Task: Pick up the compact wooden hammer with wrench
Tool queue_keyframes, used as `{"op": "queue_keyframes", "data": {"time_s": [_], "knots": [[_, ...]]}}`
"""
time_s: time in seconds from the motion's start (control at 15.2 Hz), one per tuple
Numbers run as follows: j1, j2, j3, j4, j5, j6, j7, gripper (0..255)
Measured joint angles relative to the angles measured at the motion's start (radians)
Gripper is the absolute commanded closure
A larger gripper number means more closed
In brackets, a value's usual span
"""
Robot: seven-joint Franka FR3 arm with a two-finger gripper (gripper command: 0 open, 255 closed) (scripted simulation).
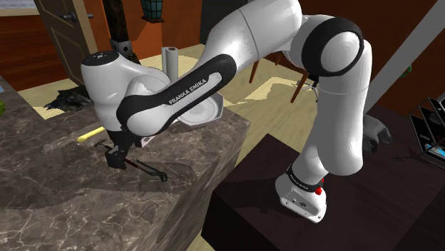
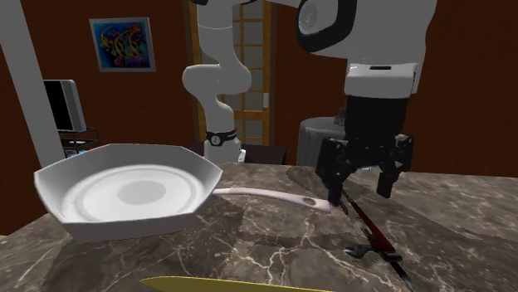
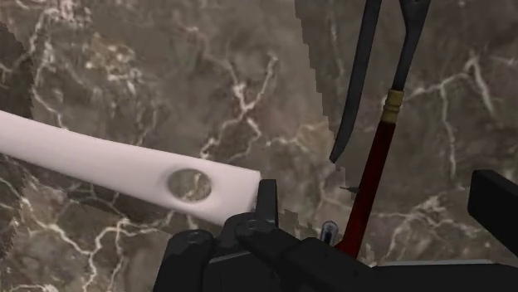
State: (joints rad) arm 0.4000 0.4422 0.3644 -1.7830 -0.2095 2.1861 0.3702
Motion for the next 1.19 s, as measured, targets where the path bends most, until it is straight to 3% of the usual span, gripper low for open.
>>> {"op": "queue_keyframes", "data": {"time_s": [0.26,0.33,1.19], "knots": [[0.006,0.028,-0.007,-0.015,-0.014,0.042,0.01,0],[0.006,0.031,-0.007,-0.016,-0.015,0.045,0.009,255],[0.003,0.018,-0.003,-0.012,-0.009,0.028,0.005,255]]}}
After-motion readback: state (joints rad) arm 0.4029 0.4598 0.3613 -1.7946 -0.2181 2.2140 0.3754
